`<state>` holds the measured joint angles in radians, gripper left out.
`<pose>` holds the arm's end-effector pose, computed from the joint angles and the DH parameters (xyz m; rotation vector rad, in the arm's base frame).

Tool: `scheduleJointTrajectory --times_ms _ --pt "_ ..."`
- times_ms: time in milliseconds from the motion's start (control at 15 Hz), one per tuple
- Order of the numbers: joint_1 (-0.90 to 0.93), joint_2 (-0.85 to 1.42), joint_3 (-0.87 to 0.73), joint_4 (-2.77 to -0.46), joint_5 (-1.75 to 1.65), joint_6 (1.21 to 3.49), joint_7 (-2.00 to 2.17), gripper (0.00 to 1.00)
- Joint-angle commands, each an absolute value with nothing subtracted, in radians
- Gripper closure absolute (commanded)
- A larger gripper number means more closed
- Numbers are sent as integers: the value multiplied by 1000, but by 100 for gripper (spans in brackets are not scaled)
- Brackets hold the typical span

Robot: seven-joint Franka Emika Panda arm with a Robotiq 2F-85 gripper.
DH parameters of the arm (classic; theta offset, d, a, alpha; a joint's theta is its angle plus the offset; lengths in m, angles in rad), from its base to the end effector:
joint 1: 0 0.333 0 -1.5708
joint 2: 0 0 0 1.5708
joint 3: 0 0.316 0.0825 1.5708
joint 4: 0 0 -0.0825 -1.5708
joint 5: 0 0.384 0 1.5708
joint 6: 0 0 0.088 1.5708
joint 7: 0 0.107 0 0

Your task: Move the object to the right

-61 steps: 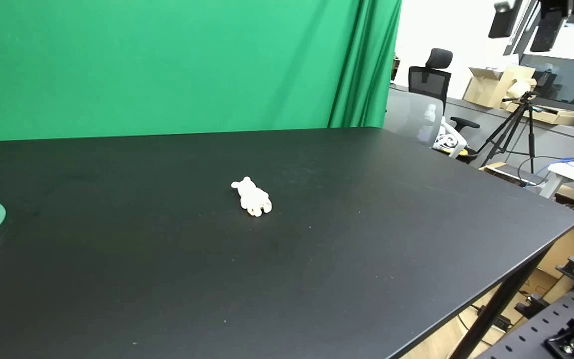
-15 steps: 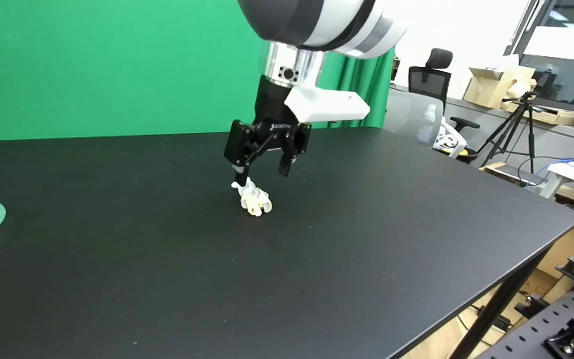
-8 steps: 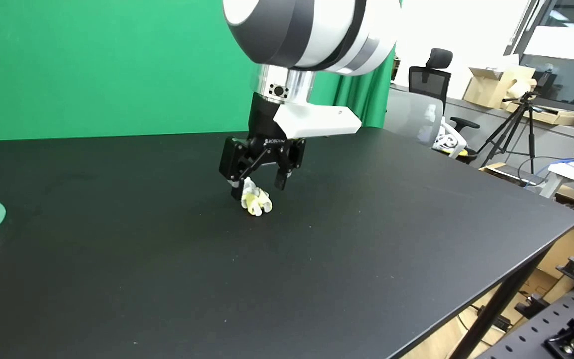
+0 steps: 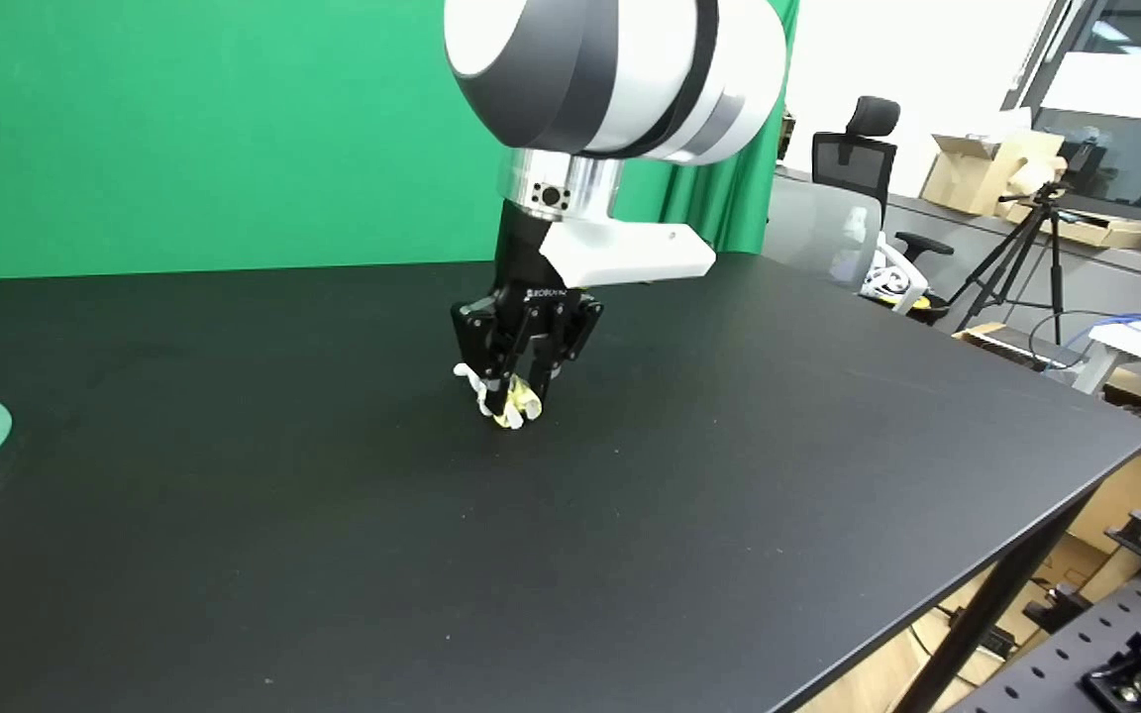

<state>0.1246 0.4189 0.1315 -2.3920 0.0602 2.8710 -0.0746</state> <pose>0.4849 0.1276 0.1518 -3.0383 -0.3976 -0.0850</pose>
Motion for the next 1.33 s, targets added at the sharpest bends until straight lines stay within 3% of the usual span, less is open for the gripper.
scheduleJointTrajectory --times_ms 0,800,1267 --pt "135 408 121 -2374 40 2843 -29 85" --pt "88 205 -8 -2507 30 2847 47 86" --pt "22 197 -109 -2567 -11 2829 75 86"
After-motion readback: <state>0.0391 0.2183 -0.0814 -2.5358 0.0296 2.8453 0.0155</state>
